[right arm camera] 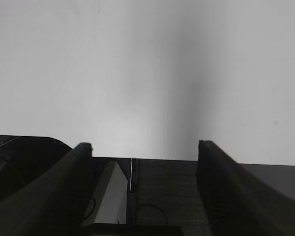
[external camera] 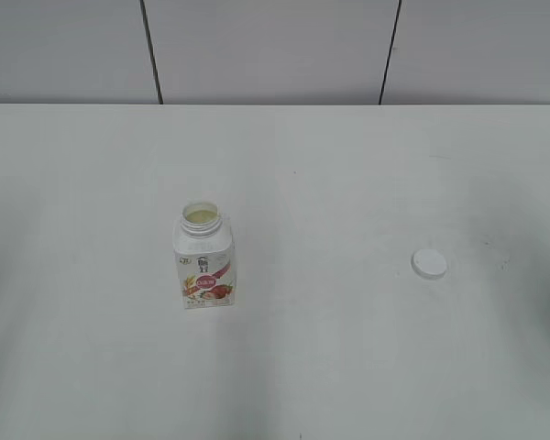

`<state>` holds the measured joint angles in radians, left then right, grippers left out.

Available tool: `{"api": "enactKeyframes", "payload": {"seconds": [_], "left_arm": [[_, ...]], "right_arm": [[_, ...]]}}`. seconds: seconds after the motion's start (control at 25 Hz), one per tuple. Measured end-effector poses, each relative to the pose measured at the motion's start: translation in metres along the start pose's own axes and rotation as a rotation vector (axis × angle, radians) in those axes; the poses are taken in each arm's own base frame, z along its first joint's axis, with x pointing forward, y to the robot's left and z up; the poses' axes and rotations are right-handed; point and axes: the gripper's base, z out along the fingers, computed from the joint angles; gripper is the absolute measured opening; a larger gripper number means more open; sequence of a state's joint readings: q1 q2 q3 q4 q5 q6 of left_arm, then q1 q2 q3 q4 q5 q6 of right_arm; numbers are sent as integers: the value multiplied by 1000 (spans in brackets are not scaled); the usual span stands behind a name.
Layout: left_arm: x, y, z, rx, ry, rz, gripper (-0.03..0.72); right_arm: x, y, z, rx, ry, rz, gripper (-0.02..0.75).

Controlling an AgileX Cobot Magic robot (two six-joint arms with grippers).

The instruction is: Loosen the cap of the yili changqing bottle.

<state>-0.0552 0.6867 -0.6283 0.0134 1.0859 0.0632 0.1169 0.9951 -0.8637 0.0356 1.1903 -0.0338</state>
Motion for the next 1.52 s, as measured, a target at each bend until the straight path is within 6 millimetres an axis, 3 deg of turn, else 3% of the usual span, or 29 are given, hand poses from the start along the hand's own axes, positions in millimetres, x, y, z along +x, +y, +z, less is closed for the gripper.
{"api": "enactKeyframes", "payload": {"seconds": [0.32, 0.72, 1.12, 1.52], "left_arm": [[22, -3, 3, 16, -4, -10, 481], [27, -5, 5, 30, -51, -26, 481], [44, -6, -18, 22, -235, -29, 481], [70, -9, -42, 22, -450, -31, 481]], "right_arm": [[39, 1, 16, -6, 0, 4, 523], [85, 0, 26, 8, -87, -2, 523], [107, 1, 2, 19, -298, -11, 523], [150, 2, -23, 28, -612, -20, 523]]}}
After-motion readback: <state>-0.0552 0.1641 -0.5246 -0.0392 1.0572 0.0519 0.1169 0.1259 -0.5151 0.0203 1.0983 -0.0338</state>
